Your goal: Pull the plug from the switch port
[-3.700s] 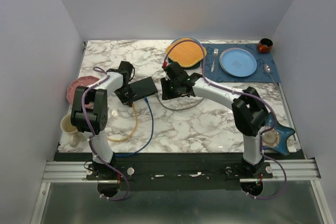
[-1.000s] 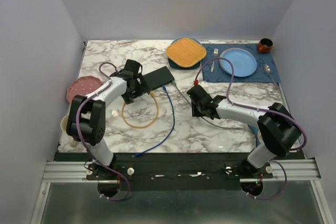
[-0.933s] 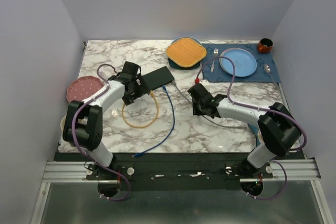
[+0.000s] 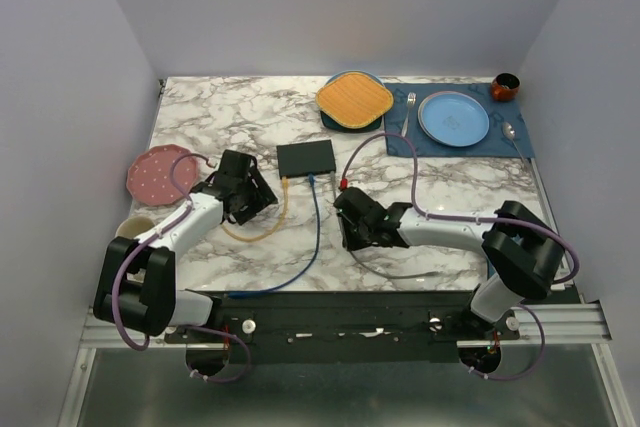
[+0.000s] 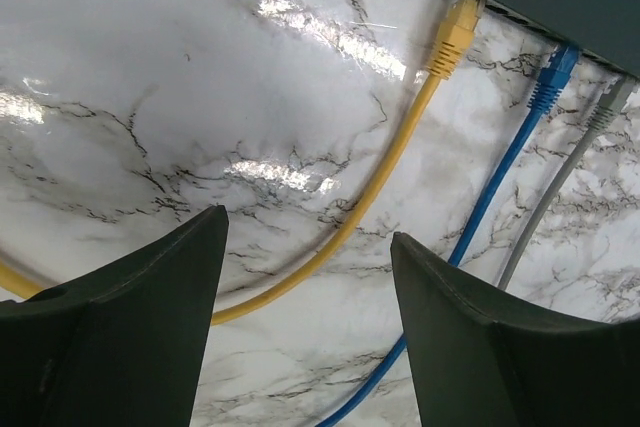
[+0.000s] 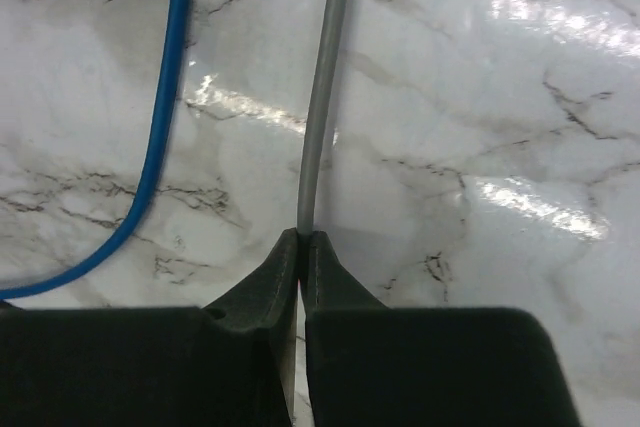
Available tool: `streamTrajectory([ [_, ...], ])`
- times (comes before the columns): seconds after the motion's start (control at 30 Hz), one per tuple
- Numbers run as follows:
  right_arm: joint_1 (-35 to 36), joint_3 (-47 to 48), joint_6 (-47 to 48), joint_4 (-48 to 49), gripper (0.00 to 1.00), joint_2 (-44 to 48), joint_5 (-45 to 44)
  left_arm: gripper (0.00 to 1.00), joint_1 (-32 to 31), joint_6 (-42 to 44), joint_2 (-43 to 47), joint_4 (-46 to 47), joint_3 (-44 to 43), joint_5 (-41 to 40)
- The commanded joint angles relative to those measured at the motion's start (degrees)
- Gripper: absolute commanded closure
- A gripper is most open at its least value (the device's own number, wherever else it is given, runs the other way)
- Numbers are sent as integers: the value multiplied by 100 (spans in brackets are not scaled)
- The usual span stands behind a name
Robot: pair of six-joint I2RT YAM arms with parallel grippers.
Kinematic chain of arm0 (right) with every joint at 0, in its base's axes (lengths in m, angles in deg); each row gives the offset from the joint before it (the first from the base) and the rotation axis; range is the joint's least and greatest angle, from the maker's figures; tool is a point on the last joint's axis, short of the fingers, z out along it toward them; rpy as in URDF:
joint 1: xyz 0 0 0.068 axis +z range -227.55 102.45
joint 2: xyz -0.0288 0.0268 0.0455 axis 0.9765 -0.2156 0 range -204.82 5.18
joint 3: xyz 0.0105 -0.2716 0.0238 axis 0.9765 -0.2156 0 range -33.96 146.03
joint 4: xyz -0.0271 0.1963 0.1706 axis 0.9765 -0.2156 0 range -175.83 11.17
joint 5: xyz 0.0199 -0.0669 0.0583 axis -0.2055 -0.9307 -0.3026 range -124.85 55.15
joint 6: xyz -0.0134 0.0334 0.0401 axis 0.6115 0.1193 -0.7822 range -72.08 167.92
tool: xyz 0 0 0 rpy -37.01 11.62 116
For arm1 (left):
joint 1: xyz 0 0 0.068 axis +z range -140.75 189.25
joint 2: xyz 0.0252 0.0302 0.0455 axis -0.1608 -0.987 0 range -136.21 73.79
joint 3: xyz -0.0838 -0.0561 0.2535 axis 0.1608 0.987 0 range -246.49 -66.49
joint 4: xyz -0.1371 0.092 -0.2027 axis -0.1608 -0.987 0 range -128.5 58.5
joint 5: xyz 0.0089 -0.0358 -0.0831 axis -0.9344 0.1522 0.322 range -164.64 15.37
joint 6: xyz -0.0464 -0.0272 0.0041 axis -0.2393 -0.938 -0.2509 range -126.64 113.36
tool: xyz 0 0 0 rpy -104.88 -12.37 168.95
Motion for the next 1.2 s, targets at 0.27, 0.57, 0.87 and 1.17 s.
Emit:
streamTrajectory([
  [0.27, 1000, -31, -413, -534, 92, 328, -130, 23, -27, 40, 608, -188, 161, -277],
  [0.57, 1150, -86, -326, -841, 51, 828, -954, 24, -27, 66, 758, -224, 293, -348],
  [0.87, 792, 969, 9, -1203, 6, 829, -2562, 16, -19, 180, 671, -417, -383, -681],
  [1.17, -1590, 969, -309, -25, 97, 182, -703, 75, 456, 189, -1016, -391, -1939, -532],
])
